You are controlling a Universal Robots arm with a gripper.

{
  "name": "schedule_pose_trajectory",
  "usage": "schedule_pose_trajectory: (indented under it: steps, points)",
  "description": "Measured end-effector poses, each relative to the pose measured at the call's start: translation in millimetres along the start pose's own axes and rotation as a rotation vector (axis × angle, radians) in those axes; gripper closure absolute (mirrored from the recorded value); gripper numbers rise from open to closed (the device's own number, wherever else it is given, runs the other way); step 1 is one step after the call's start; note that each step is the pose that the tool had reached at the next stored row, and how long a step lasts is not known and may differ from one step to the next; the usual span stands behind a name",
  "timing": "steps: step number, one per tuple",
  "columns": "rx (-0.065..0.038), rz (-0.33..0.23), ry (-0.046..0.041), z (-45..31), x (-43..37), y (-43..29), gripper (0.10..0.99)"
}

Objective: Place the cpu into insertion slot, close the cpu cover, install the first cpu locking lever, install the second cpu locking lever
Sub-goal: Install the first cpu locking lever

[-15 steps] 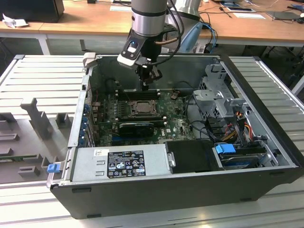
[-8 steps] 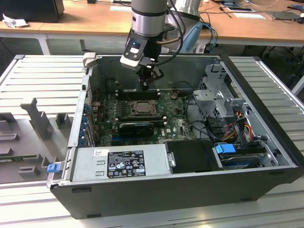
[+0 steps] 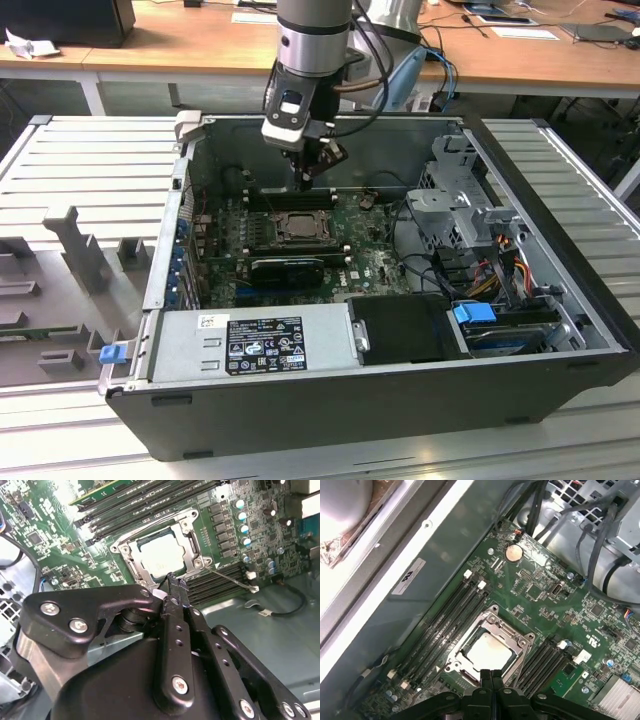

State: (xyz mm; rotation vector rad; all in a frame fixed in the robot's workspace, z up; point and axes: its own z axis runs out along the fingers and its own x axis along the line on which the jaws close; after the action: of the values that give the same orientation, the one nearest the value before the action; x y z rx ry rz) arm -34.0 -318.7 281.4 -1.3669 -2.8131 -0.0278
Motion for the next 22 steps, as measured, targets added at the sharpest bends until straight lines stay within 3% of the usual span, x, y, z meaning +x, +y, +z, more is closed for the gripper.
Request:
schedule_pose_trajectory:
  steps: [8,13,22]
  points:
    - [0.001,-0.110,-0.0003,0.1,0.0,0.0,0.980]
    - [-0.017,-0.166,-0.0158,0.2,-0.1,0.0,0.980]
    - [-0.019,-0.328,-0.0158,0.5,-0.1,0.0,0.980]
